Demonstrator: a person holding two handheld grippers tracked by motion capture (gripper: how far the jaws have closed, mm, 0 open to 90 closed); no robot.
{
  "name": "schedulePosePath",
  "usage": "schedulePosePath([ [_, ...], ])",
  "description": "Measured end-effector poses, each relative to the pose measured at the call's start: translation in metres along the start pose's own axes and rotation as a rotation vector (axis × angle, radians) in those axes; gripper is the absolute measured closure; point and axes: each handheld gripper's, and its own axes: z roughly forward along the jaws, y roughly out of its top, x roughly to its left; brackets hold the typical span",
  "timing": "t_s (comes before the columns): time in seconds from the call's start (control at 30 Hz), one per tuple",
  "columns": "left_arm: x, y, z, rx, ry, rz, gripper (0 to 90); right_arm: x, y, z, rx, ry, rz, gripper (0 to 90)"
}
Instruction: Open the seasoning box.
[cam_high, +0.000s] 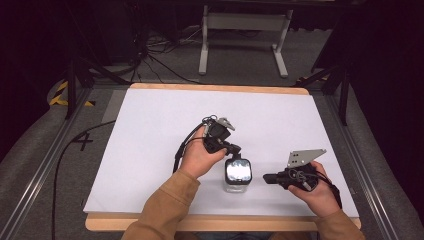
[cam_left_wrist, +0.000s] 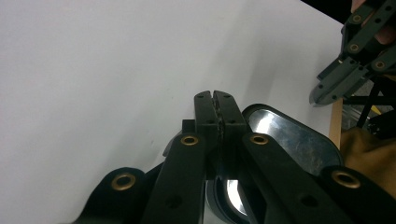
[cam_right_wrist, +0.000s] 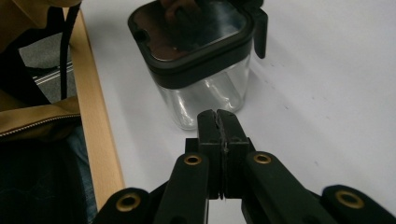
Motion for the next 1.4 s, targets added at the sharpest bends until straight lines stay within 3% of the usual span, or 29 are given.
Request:
schedulePosePath([
  [0.33, 0.001, 0.000, 0.001, -0.001, 0.002, 0.000, 89.9, 0.014, 0.010, 0.007, -0.009, 0.029, -0.045, 90.0],
  [0.73, 0.000, -0.001, 0.001, -0.002, 0.007, 0.002, 89.8, 0.024, 0.020, 0.015, -0.051, 0.037, -0.064, 90.0],
  [0.87, -0.002, -0.001, -0.002, -0.027, 0.009, 0.008, 89.8, 0.024, 0.020, 0.015, -0.051, 0.030, -0.064, 90.0],
  [1.1, -0.024, 0.001, -0.030, -0.057, 0.005, 0.056, 89.7, 0.023, 0.023, 0.012, -0.077, 0.021, -0.063, 90.0],
  [1.4, -0.052, -0.002, -0.046, -0.046, -0.027, 0.112, 89.7, 0.020, 0.035, 0.008, -0.128, 0.004, -0.072, 90.0],
])
